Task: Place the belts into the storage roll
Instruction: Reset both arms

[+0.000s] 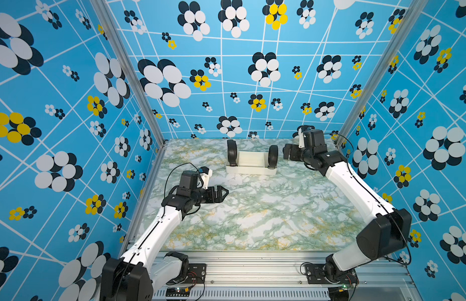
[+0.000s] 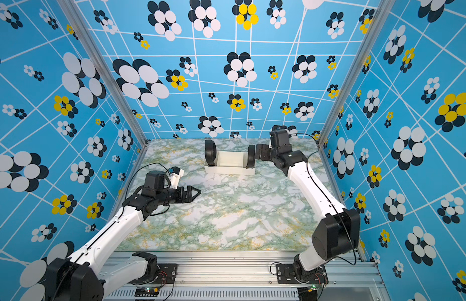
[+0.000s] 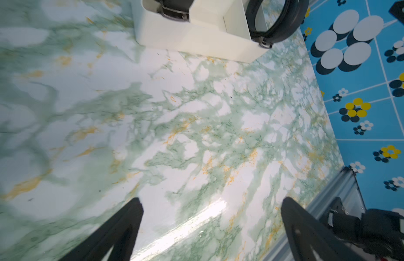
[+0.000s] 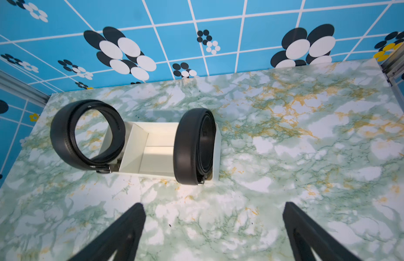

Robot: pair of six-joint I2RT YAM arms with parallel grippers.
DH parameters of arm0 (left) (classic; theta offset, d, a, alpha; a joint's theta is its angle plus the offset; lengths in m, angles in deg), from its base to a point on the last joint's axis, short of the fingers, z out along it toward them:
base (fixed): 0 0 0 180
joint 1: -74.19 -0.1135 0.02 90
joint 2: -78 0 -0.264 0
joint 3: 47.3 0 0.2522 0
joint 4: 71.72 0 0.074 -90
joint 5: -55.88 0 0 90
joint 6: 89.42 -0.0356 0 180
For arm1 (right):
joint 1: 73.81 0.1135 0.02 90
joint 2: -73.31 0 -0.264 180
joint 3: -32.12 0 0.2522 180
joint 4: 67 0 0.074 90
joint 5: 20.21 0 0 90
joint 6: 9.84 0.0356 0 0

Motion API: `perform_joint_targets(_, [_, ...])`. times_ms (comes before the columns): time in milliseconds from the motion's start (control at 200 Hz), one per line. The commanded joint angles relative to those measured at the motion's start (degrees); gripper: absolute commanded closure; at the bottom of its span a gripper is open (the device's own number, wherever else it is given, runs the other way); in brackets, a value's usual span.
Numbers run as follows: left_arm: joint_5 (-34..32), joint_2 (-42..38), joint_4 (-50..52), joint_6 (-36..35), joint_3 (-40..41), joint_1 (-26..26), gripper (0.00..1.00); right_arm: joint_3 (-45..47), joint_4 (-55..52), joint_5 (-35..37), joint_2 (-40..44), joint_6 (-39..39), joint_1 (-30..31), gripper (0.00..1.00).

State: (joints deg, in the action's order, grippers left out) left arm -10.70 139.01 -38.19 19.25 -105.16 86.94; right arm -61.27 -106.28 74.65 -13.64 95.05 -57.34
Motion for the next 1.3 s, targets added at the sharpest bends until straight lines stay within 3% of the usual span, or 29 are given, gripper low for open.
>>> perform_joint_targets(0, [-17.7, -3.3, 1.7, -4.4, -1.0, -0.6, 0.01, 9.8, 8.4, -6.5, 3.5, -6.4, -2.6, 0.02])
perform_joint_targets(100, [-26.6, -4.8, -1.4, -7.4, 1.7, -1.0, 0.01, 22.7, 19.7, -5.7, 10.5, -10.7, -4.2, 0.01])
perform_joint_targets(270, [-30.8, -5.2, -10.3, -11.7, 7.7, -2.6, 0.0, 33.1, 28.1, -2.0, 11.6, -14.9, -7.2, 0.01])
perform_joint_targets(450, [-28.3, 0.8, -20.7, -12.6, 10.9, -8.0, 0.0, 42.5, 44.4, -1.7, 9.1, -15.1, -11.3, 0.01])
perform_joint_targets(694, [-26.2, 12.0, -26.9, -15.1, 9.7, -11.0, 0.0, 40.6, 37.2, -0.6, 6.3, -19.2, -13.4, 0.01])
perform_joint_targets(939, [-20.5, 19.4, -41.4, -15.8, 12.8, -14.3, 0.0, 48.1, 53.0, -3.5, 4.6, -18.3, -13.9, 0.01])
perform_joint_targets(1209, [-14.0, 24.7, -50.7, -17.6, 11.9, -15.5, 0.0, 49.5, 56.3, -4.4, 3.6, -18.6, -14.2, 0.01])
perform_joint_targets(1294, [-12.7, 25.4, -61.2, -17.7, 16.5, -15.4, 0.0, 51.1, 58.2, -4.6, 4.4, -18.6, -14.2, 0.01])
